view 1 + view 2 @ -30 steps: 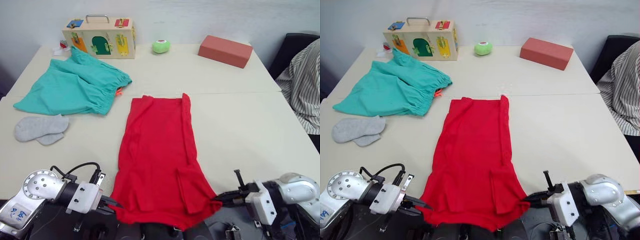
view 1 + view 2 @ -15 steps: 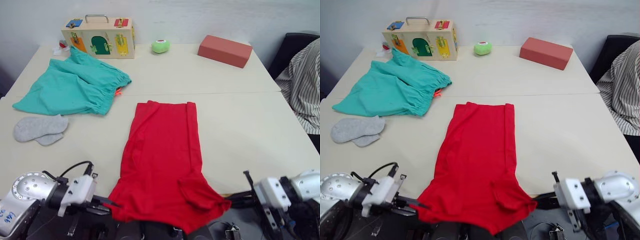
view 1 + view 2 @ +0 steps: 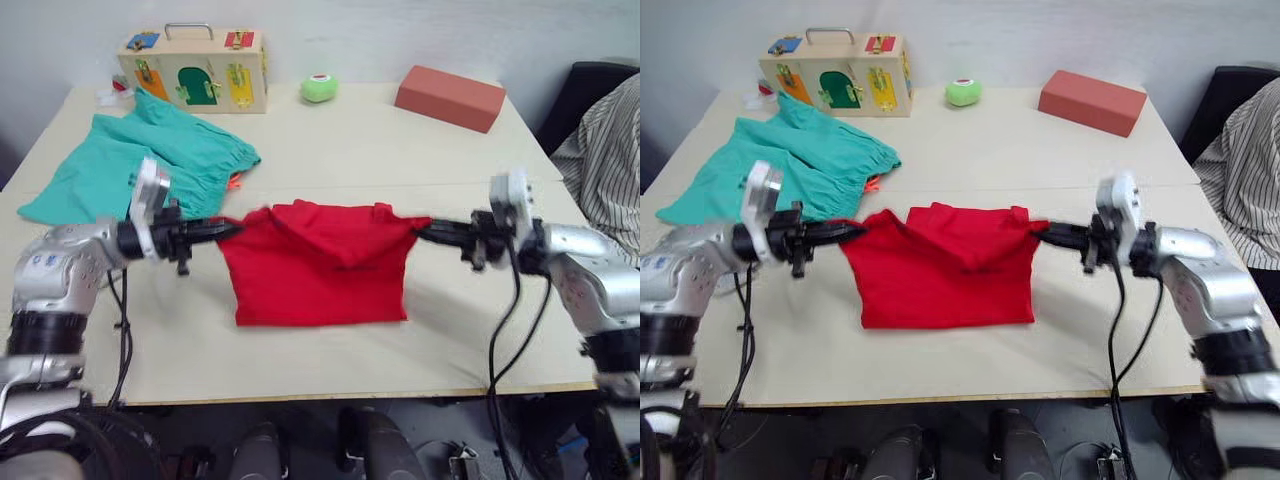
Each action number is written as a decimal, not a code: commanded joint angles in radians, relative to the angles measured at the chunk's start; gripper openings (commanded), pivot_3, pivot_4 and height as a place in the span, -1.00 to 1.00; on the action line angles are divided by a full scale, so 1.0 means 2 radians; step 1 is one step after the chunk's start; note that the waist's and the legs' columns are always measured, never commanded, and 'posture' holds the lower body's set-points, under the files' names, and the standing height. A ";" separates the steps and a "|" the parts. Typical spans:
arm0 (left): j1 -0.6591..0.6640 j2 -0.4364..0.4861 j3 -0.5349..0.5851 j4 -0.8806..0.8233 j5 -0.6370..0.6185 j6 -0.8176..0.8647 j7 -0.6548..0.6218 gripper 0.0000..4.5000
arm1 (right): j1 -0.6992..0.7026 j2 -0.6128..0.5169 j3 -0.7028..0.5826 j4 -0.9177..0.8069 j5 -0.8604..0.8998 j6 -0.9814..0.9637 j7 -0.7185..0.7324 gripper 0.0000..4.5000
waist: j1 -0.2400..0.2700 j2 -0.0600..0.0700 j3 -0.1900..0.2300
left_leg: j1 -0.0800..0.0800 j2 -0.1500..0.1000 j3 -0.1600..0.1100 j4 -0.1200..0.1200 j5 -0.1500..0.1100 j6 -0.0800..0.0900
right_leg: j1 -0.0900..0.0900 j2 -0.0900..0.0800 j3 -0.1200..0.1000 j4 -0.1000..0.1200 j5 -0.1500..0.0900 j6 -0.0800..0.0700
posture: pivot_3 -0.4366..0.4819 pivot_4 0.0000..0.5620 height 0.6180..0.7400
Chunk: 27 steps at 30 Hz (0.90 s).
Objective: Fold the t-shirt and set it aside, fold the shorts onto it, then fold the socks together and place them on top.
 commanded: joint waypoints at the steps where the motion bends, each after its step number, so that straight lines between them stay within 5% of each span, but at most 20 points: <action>1: -0.040 -0.018 -0.013 0.077 0.054 -0.036 0.014 -0.99 | -0.049 0.026 -0.010 0.084 -0.044 -0.002 -0.025 -1.00 | 0.000 0.000 0.000 | 0.000 0.000 0.000 0.000 0.000 0.000 | 0.000 0.000 0.000 0.000 0.000 0.000 | -0.05 -0.47 1.00; 11: -0.123 -0.083 -0.010 0.265 0.143 -0.145 0.061 -0.99 | -0.122 0.089 -0.015 0.246 -0.136 -0.059 -0.035 -1.00 | -0.009 0.000 0.000 | -0.001 0.000 0.001 0.004 0.000 0.000 | 0.000 -0.001 -0.001 0.004 0.000 0.000 | -0.05 -0.47 1.00; 27: -0.173 -0.106 0.073 0.376 0.155 -0.196 0.119 -0.99 | -0.188 0.145 -0.074 0.360 -0.172 -0.123 -0.102 -1.00 | -0.018 0.000 0.000 | -0.001 0.000 0.000 0.003 0.000 0.000 | -0.002 -0.001 0.001 0.005 0.000 0.000 | -0.05 -0.47 1.00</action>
